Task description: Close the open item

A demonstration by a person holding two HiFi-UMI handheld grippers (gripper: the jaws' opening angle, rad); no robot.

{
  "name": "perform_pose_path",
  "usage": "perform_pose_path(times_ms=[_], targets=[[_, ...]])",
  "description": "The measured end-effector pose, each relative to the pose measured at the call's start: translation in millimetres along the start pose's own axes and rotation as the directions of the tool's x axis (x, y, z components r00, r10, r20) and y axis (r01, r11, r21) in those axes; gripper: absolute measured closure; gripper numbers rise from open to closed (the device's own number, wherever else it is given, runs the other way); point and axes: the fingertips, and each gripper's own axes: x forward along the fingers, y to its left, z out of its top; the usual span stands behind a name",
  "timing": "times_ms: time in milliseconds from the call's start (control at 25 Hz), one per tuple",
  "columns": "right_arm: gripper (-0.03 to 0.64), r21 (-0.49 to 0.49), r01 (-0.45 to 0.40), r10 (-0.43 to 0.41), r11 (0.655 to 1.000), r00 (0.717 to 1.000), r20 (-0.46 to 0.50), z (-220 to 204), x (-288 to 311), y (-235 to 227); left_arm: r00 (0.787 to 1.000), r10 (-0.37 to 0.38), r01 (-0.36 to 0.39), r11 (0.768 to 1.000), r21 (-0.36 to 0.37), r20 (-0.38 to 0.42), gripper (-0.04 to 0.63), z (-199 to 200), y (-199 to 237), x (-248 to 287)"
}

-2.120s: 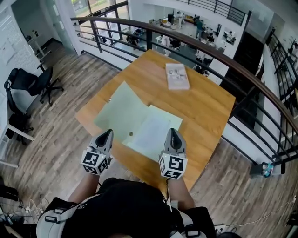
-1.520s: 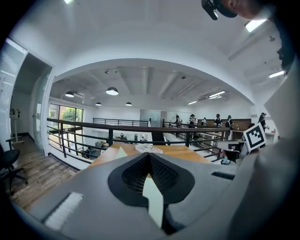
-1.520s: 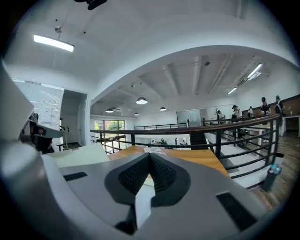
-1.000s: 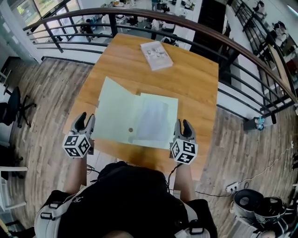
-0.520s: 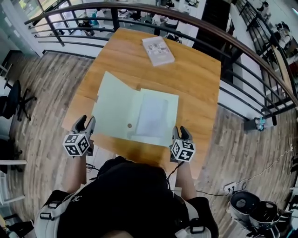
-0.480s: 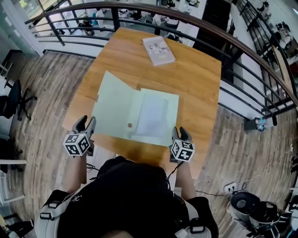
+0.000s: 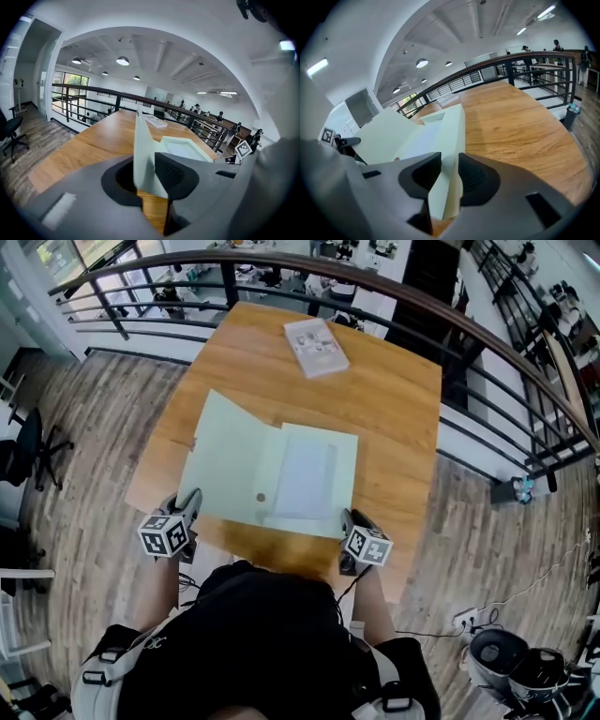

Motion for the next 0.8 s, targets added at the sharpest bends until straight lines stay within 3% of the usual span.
perform_pose_path(times_ms=[40,280,480,800], targets=[[0.503,0.021,-0.011,0.011,1.0,1.0,-0.005,0,0,2,1.0,-0.003,0.003,1.0,-0.004,0.0,0.538,0,0,0],[0.523,0.022,-0.042,0.043,0.999,0.998,-0.038,-5,4,18,0.994,-0.086,0.091,0.994,-0.064,0.074,0.574,17,-11,-2],[0.522,0.028,-0.08,0.081,0.996,0.996,-0.047,-12,9,36,0.976,-0.181,0.177,0.983,0.038,0.122,0.586,36,-37,-3],[0.522,-0.016,-0.066,0.065,0.998,0.997,-0.04,-14,15,48,0.956,-0.279,0.262,0.95,0.17,0.087,0.584,44,-74,7]])
